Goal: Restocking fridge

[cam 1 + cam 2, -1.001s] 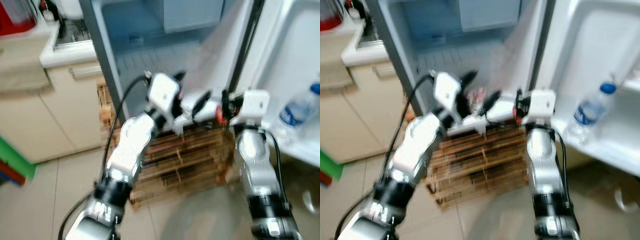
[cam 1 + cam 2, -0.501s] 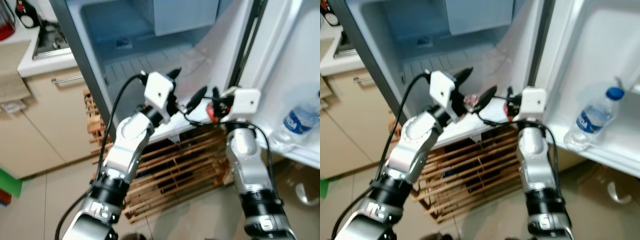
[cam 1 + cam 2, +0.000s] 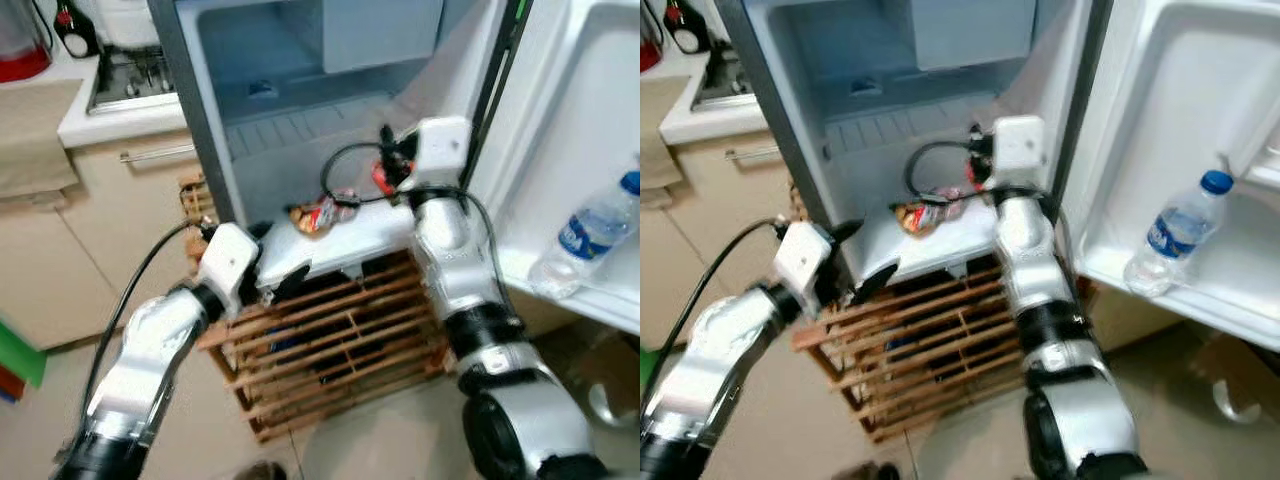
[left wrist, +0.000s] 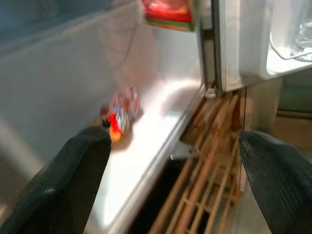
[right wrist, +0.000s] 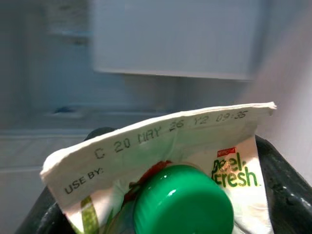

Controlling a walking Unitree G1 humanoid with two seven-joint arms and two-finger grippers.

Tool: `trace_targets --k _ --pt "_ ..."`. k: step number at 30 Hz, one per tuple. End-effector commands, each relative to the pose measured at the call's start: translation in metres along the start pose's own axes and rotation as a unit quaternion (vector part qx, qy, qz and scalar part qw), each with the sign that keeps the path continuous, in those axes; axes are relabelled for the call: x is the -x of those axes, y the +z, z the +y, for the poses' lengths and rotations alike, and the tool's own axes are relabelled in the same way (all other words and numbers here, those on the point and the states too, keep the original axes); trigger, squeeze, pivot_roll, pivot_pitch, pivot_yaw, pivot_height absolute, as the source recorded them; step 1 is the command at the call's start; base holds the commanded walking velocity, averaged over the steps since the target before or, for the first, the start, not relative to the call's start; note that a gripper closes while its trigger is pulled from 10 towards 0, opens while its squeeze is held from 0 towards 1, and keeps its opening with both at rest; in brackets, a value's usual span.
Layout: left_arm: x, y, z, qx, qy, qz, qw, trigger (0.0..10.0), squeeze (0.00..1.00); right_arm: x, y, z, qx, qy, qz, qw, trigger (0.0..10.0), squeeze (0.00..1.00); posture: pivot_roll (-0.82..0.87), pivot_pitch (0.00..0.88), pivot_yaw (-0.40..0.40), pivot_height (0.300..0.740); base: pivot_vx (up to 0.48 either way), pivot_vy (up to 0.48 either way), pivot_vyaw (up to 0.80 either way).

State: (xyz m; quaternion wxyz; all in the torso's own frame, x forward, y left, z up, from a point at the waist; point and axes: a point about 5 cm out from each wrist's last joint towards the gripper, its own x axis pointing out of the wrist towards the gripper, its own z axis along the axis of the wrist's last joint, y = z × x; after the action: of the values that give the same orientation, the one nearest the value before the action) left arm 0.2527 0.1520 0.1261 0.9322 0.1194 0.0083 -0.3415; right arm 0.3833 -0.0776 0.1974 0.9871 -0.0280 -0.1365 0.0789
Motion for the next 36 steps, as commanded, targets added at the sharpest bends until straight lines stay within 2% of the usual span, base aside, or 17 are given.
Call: trace_targets --k 1,3,4,6,7,8,11,14,16,20,23,25,27,28,30,33,36 --pt "0.003 0.009 0.001 -0.011 0.011 -0.006 1.000 10.0 0.00 -0.003 0.004 0.005 0.001 0.006 -0.010 1.000 10.0 0.00 0.18 0.000 0.024 0.740 0.000 0.000 0.00" --pt "0.015 0.012 -0.005 0.002 0.042 -0.011 0.999 10.0 0.00 -0.007 0.005 0.020 -0.002 0.026 -0.008 1.000 10.0 0.00 0.20 0.001 0.018 0.740 0.000 0.000 0.00" --pt "0.015 0.012 -0.005 0.002 0.042 -0.011 0.999 10.0 0.00 -0.007 0.005 0.020 -0.002 0.026 -0.008 1.000 10.0 0.00 0.20 0.001 0.018 0.740 0.000 0.000 0.00" --pt "0.026 0.015 -0.011 0.012 0.076 -0.013 0.997 10.0 0.00 -0.006 0.006 0.035 -0.004 0.048 -0.014 0.999 10.0 0.00 0.23 0.058 0.004 0.740 0.000 0.000 0.00" --pt "0.026 0.015 -0.011 0.012 0.076 -0.013 0.997 10.0 0.00 -0.006 0.006 0.035 -0.004 0.048 -0.014 0.999 10.0 0.00 0.23 0.058 0.004 0.740 0.000 0.000 0.00" --pt "0.031 0.018 -0.014 0.026 0.096 -0.017 0.995 10.0 0.00 -0.006 0.007 0.043 -0.004 0.061 -0.017 0.998 10.0 0.00 0.24 0.076 -0.004 0.740 0.000 0.000 0.00" --pt "0.036 0.023 -0.015 0.041 0.116 -0.019 0.992 10.0 0.00 -0.010 0.012 0.054 0.004 0.083 -0.026 0.996 10.0 0.00 0.24 0.101 -0.020 0.740 0.000 0.000 0.00" --pt "0.037 0.023 -0.016 0.044 0.119 -0.018 0.992 10.0 0.00 -0.011 0.014 0.056 0.005 0.088 -0.029 0.996 10.0 0.00 0.24 0.104 -0.023 0.740 0.000 0.000 0.00" --pt "0.041 0.026 -0.022 0.041 0.132 -0.013 0.990 10.0 0.00 -0.015 0.021 0.056 -0.014 0.083 -0.038 0.996 10.0 0.00 0.25 0.121 -0.053 0.740 0.000 0.000 0.00" --pt "0.038 0.028 -0.021 0.042 0.166 -0.014 0.985 10.0 0.00 -0.007 0.019 0.061 -0.037 0.085 -0.051 0.994 10.0 0.00 0.23 0.126 -0.068 0.740 0.000 0.000 0.00" --pt "0.036 0.029 -0.023 0.045 0.170 -0.017 0.984 10.0 0.00 -0.003 0.015 0.063 -0.039 0.091 -0.052 0.994 10.0 0.00 0.22 0.125 -0.073 0.740 0.000 0.000 0.00" --pt "0.024 0.039 -0.036 0.033 0.133 -0.039 0.990 10.0 0.00 0.001 0.007 0.062 -0.036 0.092 -0.043 0.994 10.0 0.00 0.19 0.123 -0.076 0.740 0.000 0.000 0.00" --pt "0.021 0.042 -0.040 0.025 0.118 -0.047 0.992 10.0 0.00 0.001 0.005 0.060 -0.036 0.089 -0.041 0.995 10.0 0.00 0.19 0.123 -0.076 0.740 0.000 0.000 0.00" --pt "0.018 0.051 -0.046 0.020 0.089 -0.076 0.993 10.0 0.00 0.001 0.007 0.053 -0.038 0.079 -0.050 0.995 10.0 0.00 0.18 0.103 -0.072 0.740 0.000 0.000 0.00" --pt "0.018 0.053 -0.046 0.023 0.081 -0.090 0.992 10.0 0.00 0.001 0.009 0.050 -0.038 0.075 -0.057 0.995 10.0 0.00 0.17 0.101 -0.072 0.740 0.000 0.000 0.00" --pt "0.014 0.052 -0.044 0.051 0.079 -0.093 0.991 10.0 0.00 0.001 0.007 0.048 -0.029 0.077 -0.056 0.995 10.0 0.00 0.17 0.075 -0.066 0.740 0.000 0.000 0.00" --pt "0.004 0.054 -0.042 0.052 0.080 -0.096 0.991 10.0 0.00 -0.001 0.010 0.048 -0.030 0.076 -0.059 0.995 10.0 0.00 0.16 0.046 -0.061 0.740 0.000 0.000 0.00"
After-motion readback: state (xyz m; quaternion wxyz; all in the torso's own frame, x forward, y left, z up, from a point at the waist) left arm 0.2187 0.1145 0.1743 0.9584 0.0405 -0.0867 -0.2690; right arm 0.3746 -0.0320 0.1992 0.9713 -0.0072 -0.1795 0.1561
